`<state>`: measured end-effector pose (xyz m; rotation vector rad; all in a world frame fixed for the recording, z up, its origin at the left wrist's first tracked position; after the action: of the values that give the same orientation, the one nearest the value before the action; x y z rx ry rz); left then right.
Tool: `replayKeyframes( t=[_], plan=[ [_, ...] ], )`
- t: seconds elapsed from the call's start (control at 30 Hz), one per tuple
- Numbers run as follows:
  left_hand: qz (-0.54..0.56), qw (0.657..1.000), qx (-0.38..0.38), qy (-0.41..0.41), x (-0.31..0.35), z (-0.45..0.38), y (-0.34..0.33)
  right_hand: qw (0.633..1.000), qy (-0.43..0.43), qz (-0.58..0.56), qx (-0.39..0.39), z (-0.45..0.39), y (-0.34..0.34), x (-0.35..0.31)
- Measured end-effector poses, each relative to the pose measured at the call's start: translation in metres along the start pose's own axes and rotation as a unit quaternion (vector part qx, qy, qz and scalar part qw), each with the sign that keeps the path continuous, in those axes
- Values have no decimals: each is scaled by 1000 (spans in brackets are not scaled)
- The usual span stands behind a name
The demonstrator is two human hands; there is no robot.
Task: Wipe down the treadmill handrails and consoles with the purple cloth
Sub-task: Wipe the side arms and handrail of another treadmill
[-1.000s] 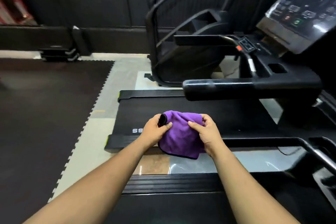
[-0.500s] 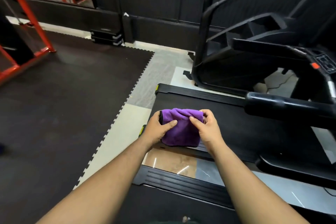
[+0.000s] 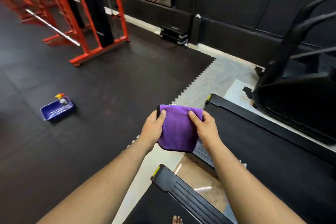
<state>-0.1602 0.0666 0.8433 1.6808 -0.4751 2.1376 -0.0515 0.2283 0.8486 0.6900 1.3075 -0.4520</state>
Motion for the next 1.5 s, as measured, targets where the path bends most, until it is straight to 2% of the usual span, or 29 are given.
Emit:
replayKeyframes(
  t=[0.2,0.37,0.57,0.8,0.97,1.1,1.2,1.3,1.5],
  plan=[
    [10,995,97,-16,15,-21,98,995,1,-38,-89,-32,-114,-31],
    [-8,998,66,11,10,-30,187,991,44,-19,-127,-42,-206,-56],
    [3,990,140,-11,22,-46,277,988,65,-9,-140,-41,-297,-77],
    [45,983,173,-37,34,-94,334,983,69,-42,-166,-73,-369,-101],
    [61,981,170,-70,26,-161,366,965,24,-140,-222,-128,-418,-81],
    [59,983,155,-77,-14,-233,384,956,13,-100,-274,-186,-459,-25],
    [39,982,151,-104,-71,-305,385,968,60,-99,-223,-244,-489,45],
    [2,983,132,-125,-99,-360,376,978,90,-96,-164,-287,-495,86],
    [-74,986,56,-136,-68,-438,352,990,101,-57,-76,-351,-468,63]
  ],
)
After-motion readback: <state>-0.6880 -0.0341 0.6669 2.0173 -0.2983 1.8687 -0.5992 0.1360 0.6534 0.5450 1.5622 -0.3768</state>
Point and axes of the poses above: each hand's wrist, its own z-axis away from the middle knuckle, its own y-axis out of the back of the hand, x = y × z, the point moved 1 cm from there along -z, towards the middle knuckle, and after that the axes turned 6 degrees about z, right-handed, at the moved point
